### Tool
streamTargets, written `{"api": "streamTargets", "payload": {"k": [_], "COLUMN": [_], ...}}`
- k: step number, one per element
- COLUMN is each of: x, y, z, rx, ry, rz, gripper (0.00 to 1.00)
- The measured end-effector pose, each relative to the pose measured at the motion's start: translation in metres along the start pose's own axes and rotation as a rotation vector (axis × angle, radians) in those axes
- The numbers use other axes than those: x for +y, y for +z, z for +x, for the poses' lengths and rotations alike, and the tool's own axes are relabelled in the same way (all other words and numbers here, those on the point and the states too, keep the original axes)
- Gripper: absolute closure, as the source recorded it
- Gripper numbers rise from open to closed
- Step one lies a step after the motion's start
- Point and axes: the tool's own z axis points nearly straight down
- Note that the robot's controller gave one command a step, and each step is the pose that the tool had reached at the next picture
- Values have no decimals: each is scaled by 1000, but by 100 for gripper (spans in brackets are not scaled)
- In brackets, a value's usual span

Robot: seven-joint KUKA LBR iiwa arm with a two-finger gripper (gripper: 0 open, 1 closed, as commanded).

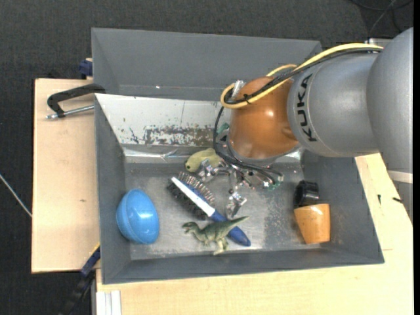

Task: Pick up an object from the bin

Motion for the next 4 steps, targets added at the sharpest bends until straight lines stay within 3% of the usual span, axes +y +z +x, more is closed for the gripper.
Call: {"api": "streamTargets", "payload": {"k": [1,2,3,4], "x": [61,104,138,132], "y": [-1,-12,-105,-30], "z": [-9,-20,-20,-39], "rx": [-6,-6,-5,-12], "ry": [-29,-150,-174,-466], "rz": [1,10,-4,4], "gripper": [0,0,0,0]}}
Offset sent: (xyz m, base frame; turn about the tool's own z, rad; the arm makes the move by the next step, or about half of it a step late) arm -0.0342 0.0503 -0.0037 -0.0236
